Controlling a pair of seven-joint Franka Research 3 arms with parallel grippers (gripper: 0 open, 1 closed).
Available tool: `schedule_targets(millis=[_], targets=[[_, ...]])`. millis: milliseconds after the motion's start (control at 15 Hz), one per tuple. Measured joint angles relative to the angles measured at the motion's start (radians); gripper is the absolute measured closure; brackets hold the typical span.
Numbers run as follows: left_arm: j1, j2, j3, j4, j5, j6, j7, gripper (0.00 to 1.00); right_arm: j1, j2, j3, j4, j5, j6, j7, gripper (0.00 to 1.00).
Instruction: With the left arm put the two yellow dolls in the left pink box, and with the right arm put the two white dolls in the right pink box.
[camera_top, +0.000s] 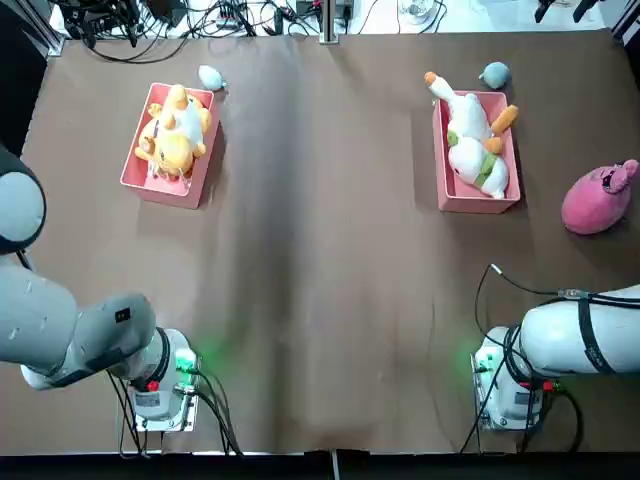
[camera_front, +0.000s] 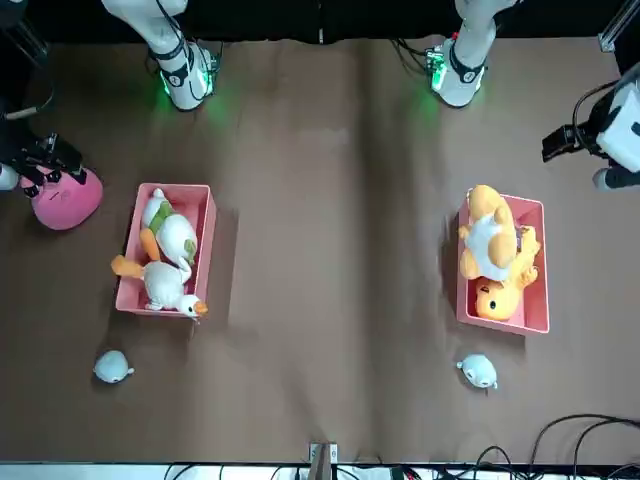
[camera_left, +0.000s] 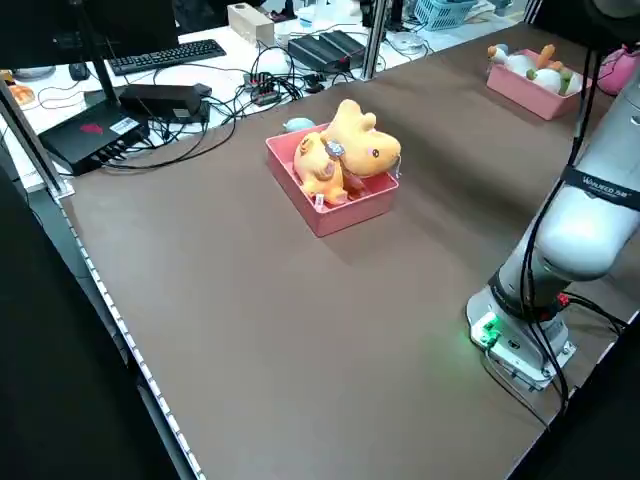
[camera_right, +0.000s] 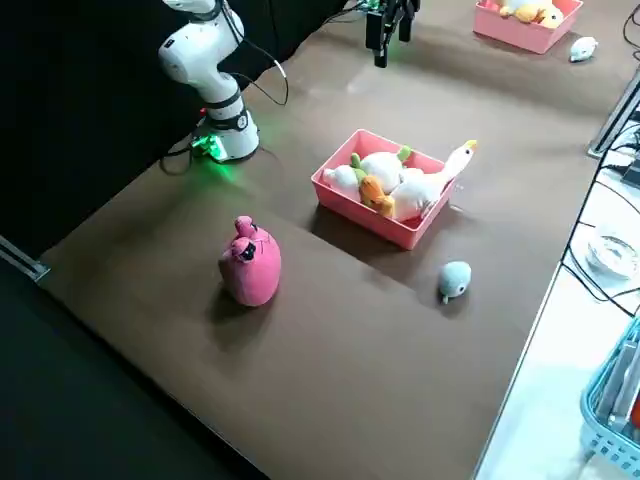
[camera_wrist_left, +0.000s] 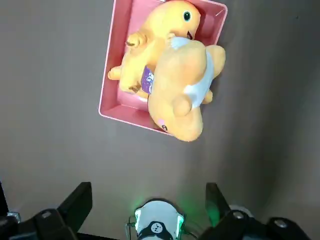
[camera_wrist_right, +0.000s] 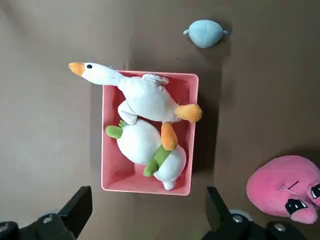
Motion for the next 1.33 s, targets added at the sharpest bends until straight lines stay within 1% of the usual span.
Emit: schedule_targets(millis=[67,200,333,467,533,667,1333], targets=[[-0.086,-0.028,0.08,-0.015,-0.001,0.0,0.0,0.0,0.003,0.0,0.001,0.003,0.0,0.0,0.001,0.0],[-0.197,-0.064,0.191,-0.047,-0.004,0.013,0.0,0.0,0.005,0.0,0.002,0.007,0.0,0.0,0.003,0.0],[-0.281,-0.118,0.297,-0.122,-0.038,0.065,0.0,0.0,0.006,0.0,0.002,0.008,0.0,0.0,0.003,0.0],[-0.336,-0.176,0.373,-0.209,-0.062,0.113,0.006,0.0,0.006,0.0,0.002,0.008,0.0,0.0,0.003,0.0],[-0.35,-0.197,0.393,-0.236,-0.067,0.126,0.006,0.0,0.006,0.0,0.002,0.008,0.0,0.0,0.003,0.0],[-0.354,-0.216,0.404,-0.256,-0.068,0.133,0.004,0.0,0.006,0.0,0.002,0.009,0.0,0.0,0.003,0.0],[-0.355,-0.218,0.402,-0.256,-0.069,0.137,0.003,0.0,0.011,0.001,0.003,0.009,0.0,0.0,0.003,0.0]])
